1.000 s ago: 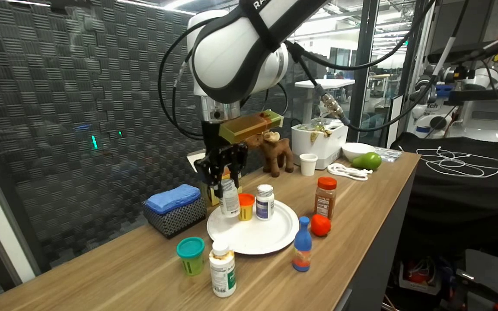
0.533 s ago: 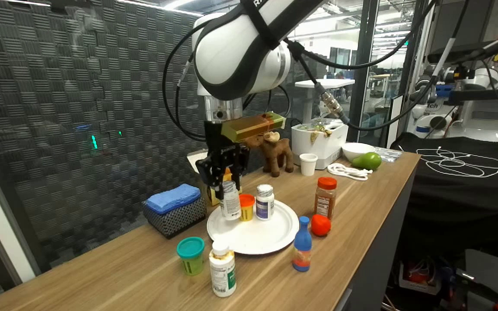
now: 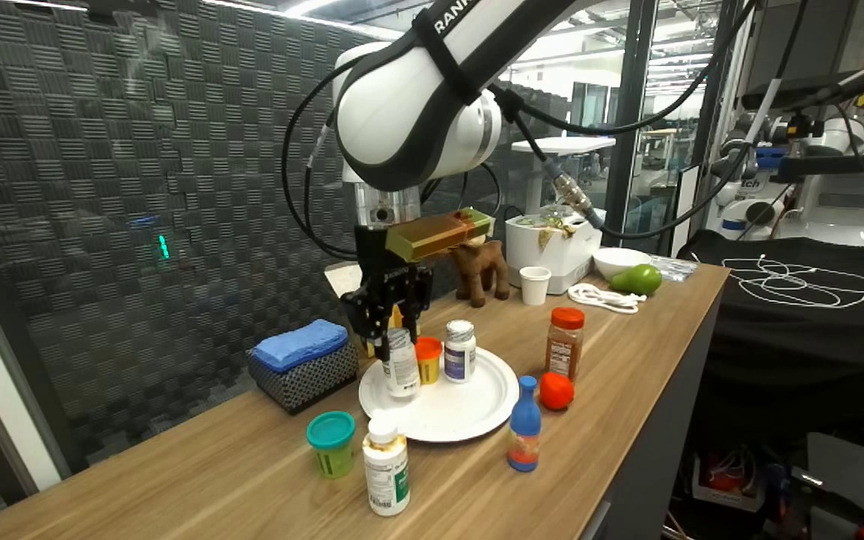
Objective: Pick up all the objects surrounding the white plate and arrange them on the plate
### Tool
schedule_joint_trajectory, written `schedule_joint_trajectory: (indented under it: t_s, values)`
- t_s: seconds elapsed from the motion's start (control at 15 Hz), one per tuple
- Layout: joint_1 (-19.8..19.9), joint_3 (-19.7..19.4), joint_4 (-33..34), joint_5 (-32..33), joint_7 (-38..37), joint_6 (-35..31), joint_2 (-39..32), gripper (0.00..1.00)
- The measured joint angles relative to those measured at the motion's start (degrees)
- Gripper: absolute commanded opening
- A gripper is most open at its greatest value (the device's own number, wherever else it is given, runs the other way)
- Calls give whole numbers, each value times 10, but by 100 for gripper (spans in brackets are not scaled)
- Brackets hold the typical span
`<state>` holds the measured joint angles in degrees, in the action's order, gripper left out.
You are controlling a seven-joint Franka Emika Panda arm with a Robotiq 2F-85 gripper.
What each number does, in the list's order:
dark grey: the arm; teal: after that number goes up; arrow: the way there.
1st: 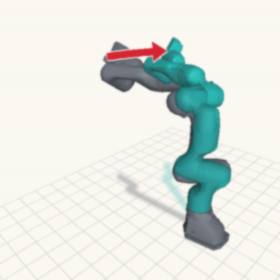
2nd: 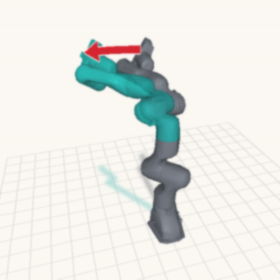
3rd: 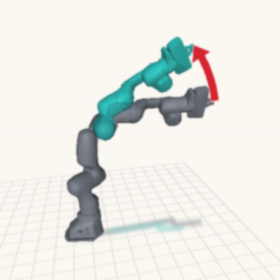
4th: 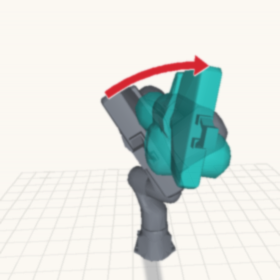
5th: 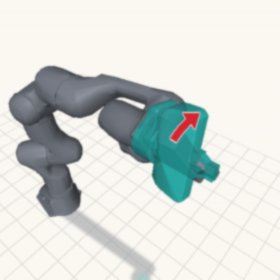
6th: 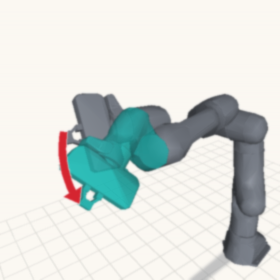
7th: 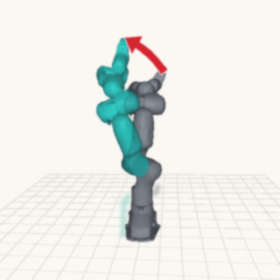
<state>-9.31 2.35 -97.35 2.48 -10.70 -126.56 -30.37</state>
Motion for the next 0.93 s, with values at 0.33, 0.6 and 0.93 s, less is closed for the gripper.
schedule_joint_trajectory:
  t_s: [0.33,0.6,0.93]
  values:
    - [0,0,1,0,0,-19,-15,26]
    - [-1,0,4,3,1,-27,-17,77]
    - [-4,9,4,5,22,-26,-16,100]
